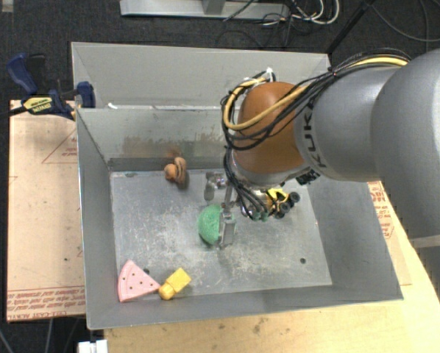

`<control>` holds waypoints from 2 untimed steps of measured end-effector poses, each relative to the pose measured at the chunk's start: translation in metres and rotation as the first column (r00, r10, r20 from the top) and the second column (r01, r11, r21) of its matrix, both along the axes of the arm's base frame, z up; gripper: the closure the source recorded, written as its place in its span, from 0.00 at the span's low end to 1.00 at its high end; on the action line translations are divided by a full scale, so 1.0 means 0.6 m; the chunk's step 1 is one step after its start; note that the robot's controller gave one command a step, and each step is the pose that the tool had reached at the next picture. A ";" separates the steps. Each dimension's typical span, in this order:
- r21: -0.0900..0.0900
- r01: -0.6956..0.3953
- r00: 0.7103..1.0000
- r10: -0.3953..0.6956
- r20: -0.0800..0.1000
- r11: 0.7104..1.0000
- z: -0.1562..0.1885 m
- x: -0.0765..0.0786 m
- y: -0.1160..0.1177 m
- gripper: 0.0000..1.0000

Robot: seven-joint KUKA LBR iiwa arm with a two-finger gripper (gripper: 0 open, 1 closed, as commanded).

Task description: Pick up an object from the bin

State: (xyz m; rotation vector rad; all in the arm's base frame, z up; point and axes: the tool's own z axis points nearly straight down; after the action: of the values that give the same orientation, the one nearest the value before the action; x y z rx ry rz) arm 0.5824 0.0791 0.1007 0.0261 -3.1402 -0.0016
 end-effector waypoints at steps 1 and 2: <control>0.001 0.015 1.000 -0.015 0.007 1.000 -0.005 0.013 -0.001 0.00; -0.001 -0.105 0.995 0.105 0.000 0.995 0.031 0.008 0.006 0.00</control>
Offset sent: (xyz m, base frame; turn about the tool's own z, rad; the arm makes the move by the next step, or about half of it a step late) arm 0.0055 0.0098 0.0571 -0.3300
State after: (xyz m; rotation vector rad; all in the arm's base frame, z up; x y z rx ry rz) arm 0.5875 0.0827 0.1192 0.1904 -3.1343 -0.0004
